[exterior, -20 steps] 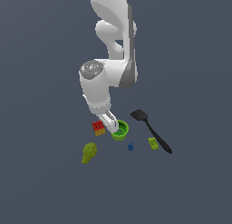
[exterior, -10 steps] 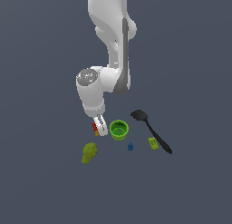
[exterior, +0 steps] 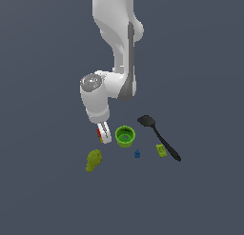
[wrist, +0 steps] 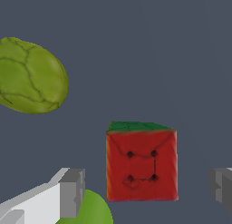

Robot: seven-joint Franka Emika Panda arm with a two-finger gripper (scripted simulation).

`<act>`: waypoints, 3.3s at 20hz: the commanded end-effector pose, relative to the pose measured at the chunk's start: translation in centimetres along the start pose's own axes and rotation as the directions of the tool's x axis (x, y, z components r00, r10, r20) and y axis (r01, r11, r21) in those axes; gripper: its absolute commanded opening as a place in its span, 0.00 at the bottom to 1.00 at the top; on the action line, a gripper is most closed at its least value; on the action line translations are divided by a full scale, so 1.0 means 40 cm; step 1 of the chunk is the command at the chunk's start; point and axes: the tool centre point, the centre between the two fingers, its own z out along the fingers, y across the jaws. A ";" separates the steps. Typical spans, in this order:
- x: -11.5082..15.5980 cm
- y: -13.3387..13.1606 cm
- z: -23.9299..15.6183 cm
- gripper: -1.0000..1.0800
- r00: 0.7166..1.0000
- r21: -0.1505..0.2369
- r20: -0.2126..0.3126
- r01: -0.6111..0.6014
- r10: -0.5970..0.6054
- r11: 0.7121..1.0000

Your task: Pick up a designated object from a clutter of objects.

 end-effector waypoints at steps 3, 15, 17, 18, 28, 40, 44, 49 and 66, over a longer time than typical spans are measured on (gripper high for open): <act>0.000 0.002 0.034 0.96 1.000 -0.001 0.000 -0.002 0.002 1.000; 0.000 0.003 0.121 0.00 1.000 -0.001 -0.001 -0.006 0.006 1.000; 0.000 0.003 0.121 0.00 1.000 -0.001 -0.001 -0.006 0.006 1.000; 0.000 0.003 0.121 0.00 1.000 -0.001 -0.001 -0.006 0.006 1.000; 0.001 0.000 0.112 0.00 1.000 0.001 -0.001 -0.006 0.006 1.000; 0.025 -0.026 -0.042 0.00 1.000 0.000 -0.001 -0.007 0.007 1.000; 0.041 -0.042 -0.134 0.00 1.000 -0.001 -0.002 -0.009 0.009 1.000; 0.062 -0.066 -0.265 0.00 1.000 -0.002 -0.004 -0.010 0.010 1.000; 0.129 -0.153 -0.678 0.00 1.000 -0.002 -0.003 -0.007 0.007 1.000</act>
